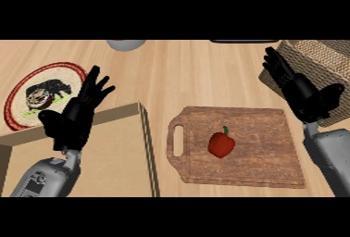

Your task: Pick the bell pepper from the cutting board and place it in the basket

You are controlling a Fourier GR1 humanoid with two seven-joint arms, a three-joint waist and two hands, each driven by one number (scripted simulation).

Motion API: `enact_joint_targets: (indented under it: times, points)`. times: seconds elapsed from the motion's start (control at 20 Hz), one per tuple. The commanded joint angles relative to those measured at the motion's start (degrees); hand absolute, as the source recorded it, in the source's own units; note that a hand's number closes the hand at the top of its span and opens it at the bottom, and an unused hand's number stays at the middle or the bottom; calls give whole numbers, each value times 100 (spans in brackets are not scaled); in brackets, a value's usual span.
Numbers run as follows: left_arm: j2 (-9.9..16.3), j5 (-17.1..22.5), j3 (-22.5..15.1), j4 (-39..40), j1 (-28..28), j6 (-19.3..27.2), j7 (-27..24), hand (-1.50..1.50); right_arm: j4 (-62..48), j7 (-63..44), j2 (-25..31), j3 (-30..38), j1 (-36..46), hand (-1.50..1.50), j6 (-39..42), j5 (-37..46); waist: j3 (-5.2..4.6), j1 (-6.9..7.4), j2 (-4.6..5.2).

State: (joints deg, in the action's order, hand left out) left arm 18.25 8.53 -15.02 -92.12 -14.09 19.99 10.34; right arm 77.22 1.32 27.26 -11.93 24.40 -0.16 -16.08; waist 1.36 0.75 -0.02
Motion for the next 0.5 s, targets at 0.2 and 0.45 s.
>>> enact_joint_targets:
  times: [0.2,0.45]
  points:
    - [85,500,101,925,1341,-366,368,0,218,104,-1133,522,413,150,-1557,-31,-146,60,33]
    - [55,560,-151,1164,1449,-656,503,0,88,150,-1824,-716,648,150,-1995,1031,-159,281,87]
